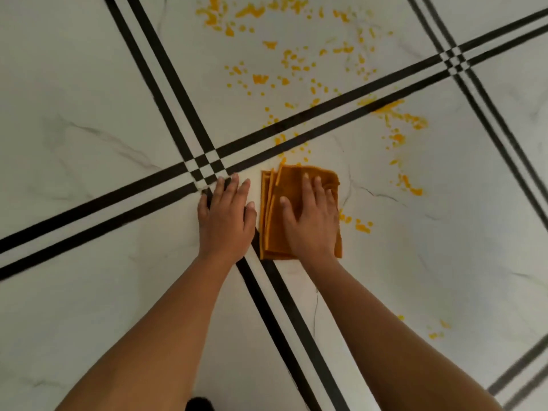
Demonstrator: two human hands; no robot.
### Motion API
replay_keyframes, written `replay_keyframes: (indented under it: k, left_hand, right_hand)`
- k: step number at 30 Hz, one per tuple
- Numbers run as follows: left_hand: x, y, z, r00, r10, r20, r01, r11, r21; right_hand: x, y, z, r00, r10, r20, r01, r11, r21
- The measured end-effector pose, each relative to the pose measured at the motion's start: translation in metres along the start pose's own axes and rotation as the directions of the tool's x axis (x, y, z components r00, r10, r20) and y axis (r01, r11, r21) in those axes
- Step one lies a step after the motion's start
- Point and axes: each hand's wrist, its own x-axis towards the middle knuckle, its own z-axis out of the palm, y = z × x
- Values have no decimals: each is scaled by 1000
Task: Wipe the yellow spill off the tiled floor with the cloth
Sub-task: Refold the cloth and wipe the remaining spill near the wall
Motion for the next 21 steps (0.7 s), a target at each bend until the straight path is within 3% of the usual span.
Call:
replay_keyframes:
  k: [4, 10, 14, 16, 18, 20, 21]
  left_hand:
    - [31, -11, 10, 993, 117, -21, -113, 984, 135]
    - [40, -14, 21, 989, 148, -21, -139, 960, 242]
    - [20, 2, 33, 987, 160, 4, -157, 962, 225]
    - [7, 3, 38, 991, 131, 5, -128, 962, 241]
    - [3, 12, 43, 992, 127, 5, -124, 959, 253]
    - [3, 19, 46, 980, 197, 37, -200, 939, 279]
    - [2, 24, 48, 971, 235, 55, -240, 927, 287]
  right_hand:
    - [13, 12, 28, 989, -143, -42, 129, 963, -238]
    - [95, 4, 6, 988, -126, -87, 108, 976, -187]
    - [9, 52, 13, 956, -289, -60, 258, 917, -304]
    - [-21, 83, 11, 966, -253, -55, 220, 914, -342]
    - [9, 86, 2, 986, -124, -113, 88, 956, -278]
    - [33, 66, 1, 990, -5, -143, -24, 979, -203]
    - [25, 64, 4, 986, -17, -165, -15, 981, -194]
